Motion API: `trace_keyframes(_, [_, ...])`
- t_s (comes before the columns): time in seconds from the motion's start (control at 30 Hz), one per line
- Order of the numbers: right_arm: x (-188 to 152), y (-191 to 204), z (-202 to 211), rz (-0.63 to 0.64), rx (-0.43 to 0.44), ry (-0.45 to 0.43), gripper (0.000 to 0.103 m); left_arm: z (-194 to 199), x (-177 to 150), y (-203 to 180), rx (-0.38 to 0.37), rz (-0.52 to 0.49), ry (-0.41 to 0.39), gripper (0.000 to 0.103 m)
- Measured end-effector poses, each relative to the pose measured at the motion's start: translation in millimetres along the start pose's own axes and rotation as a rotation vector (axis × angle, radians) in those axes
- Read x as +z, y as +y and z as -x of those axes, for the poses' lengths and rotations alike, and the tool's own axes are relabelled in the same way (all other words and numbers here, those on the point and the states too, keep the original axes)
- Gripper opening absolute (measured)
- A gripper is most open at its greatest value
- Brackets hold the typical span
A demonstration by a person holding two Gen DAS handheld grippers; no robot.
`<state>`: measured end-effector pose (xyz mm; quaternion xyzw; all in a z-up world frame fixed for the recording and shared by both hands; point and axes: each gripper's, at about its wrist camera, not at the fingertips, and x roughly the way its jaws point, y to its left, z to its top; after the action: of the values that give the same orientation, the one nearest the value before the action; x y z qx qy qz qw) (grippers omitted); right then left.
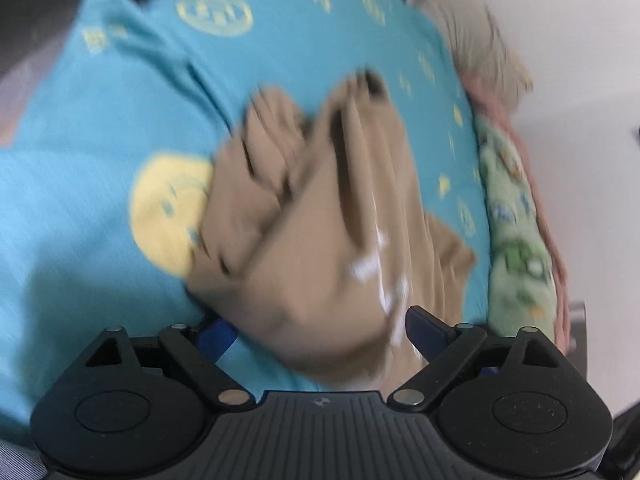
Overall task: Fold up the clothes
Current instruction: 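Grasp the folded tan shirt bundle with both grippers, then carry the held shirt bundle with both grippers onto the pink throw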
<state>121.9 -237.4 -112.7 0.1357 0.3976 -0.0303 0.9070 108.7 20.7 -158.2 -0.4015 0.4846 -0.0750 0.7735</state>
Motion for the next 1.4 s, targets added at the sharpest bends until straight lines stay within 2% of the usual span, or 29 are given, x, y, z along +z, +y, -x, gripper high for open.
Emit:
trace_keyframes(0.1, [2,-1,0,-0.012,0.003,-0.006,0.089,-1,1,4,-0.006,0.033,-0.019,0.086])
trace_keyframes(0.17, [0,2,2,-0.016,0.002,-0.008,0.089,0,2,4,-0.009,0.033,-0.036,0.073])
trace_keyframes(0.2, [0,2,4,-0.024,0.002,-0.012,0.089,3,2,3,-0.015,0.028,-0.045,0.07])
trace_keyframes(0.23, [1,1,7,-0.042,0.012,-0.017,0.089,6,2,1,-0.026,0.023,-0.059,0.06])
trace_keyframes(0.27, [2,-1,12,-0.078,0.053,-0.02,0.089,10,2,-1,-0.041,0.018,-0.071,0.053])
trace_keyframes(0.33, [3,-5,22,-0.156,0.153,-0.02,0.089,15,1,-4,-0.067,0.01,-0.092,0.045])
trace_keyframes(0.43, [-3,-15,27,-0.317,0.36,0.054,0.089,16,2,-8,-0.076,0.009,-0.106,0.04])
trace_keyframes(0.5, [-12,-26,13,-0.501,0.534,0.201,0.089,15,2,-8,-0.094,0.019,-0.118,0.038])
trace_keyframes(0.57, [-28,-27,-2,-0.629,0.651,0.313,0.089,14,3,-10,-0.107,0.021,-0.134,0.036])
trace_keyframes(0.63, [-41,-24,-14,-0.697,0.65,0.376,0.09,14,4,-11,-0.122,0.034,-0.146,0.036])
trace_keyframes(0.73, [-56,-32,-28,-0.815,0.606,0.38,0.09,19,4,-4,-0.14,0.057,-0.158,0.035])
trace_keyframes(0.83, [-61,-52,-32,-0.93,0.522,0.31,0.089,18,7,-1,-0.161,0.084,-0.164,0.034])
trace_keyframes(0.97, [-67,-74,-21,-1.035,0.339,0.179,0.09,17,12,-1,-0.175,0.088,-0.172,0.034])
trace_keyframes(1.03, [-67,-76,-20,-1.042,0.303,0.149,0.081,16,13,0,-0.179,0.086,-0.173,0.034])
trace_keyframes(1.1, [-68,-74,-24,-1.058,0.299,0.144,0.078,14,15,-2,-0.176,0.084,-0.175,0.034])
trace_keyframes(1.13, [-68,-74,-26,-1.07,0.304,0.146,0.073,13,16,-3,-0.176,0.08,-0.173,0.034])
trace_keyframes(1.27, [-61,-68,-22,-1.022,0.281,0.111,0.032,15,22,-11,-0.173,0.058,-0.17,0.034])
trace_keyframes(1.4, [-54,-67,-2,-0.996,0.283,0.022,0.022,25,22,-31,-0.144,-0.005,-0.141,0.032])
